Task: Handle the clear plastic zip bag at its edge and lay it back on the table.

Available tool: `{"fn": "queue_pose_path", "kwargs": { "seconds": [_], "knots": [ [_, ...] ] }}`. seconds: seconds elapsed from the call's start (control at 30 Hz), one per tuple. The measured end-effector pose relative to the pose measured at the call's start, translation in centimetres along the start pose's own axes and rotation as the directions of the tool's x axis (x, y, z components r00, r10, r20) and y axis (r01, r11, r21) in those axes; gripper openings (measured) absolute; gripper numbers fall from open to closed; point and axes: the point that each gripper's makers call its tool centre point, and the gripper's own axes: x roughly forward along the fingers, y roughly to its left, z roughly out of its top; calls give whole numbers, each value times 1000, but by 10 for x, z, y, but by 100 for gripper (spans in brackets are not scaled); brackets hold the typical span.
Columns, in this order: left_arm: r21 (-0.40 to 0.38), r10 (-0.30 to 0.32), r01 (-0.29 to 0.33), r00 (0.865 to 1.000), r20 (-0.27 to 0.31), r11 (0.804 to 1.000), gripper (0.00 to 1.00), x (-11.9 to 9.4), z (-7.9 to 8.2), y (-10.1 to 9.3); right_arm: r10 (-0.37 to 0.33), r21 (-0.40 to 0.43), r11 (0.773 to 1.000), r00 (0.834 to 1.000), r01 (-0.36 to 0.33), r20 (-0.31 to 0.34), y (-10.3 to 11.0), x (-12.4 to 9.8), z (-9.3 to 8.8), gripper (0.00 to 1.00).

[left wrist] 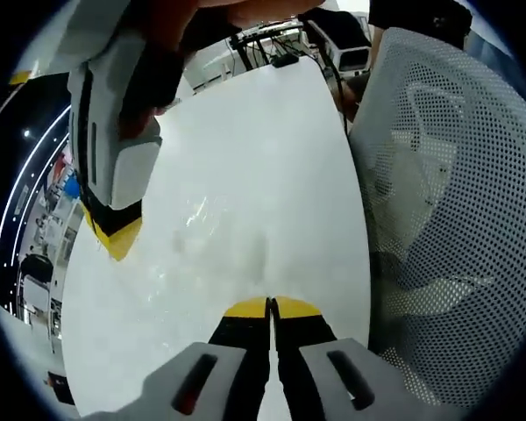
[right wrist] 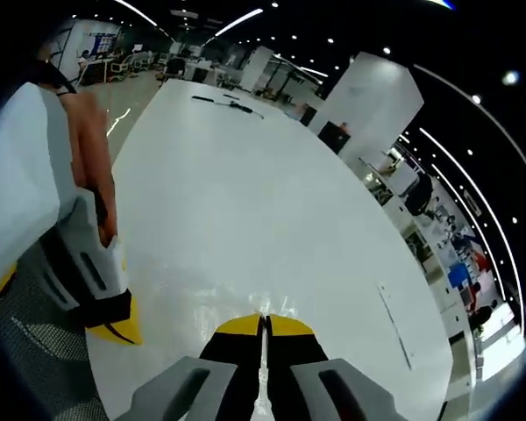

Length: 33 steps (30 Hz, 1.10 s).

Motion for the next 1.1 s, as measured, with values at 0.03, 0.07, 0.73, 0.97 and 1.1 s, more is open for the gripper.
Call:
{"fn": "queue_pose_path", "kwargs": {
  "seconds": [0.03,0.07,0.73,0.97,1.1],
  "knots": [
    [0,0,0,1000,-2,1000,0,0,0,0,-1,-1,1000,1000,1,1,0,0,0,0],
    [1,0,0,1000,-4,1000,0,1,-1,0,-1,-2,1000,1000,1,1,-1,-1,1,0],
    [-16,16,-16,1000,-4,1000,0,-1,-2,5,24,11,1000,999,-25,28,-7,1,9,0],
    [-10,33,-33,999,-17,999,0,0,-3,7,66,0,998,996,-66,52,3,-3,13,0],
    [-9,40,-40,999,-22,999,0,0,-3,8,81,-3,997,995,-81,56,7,-3,14,0]
  ]
}}
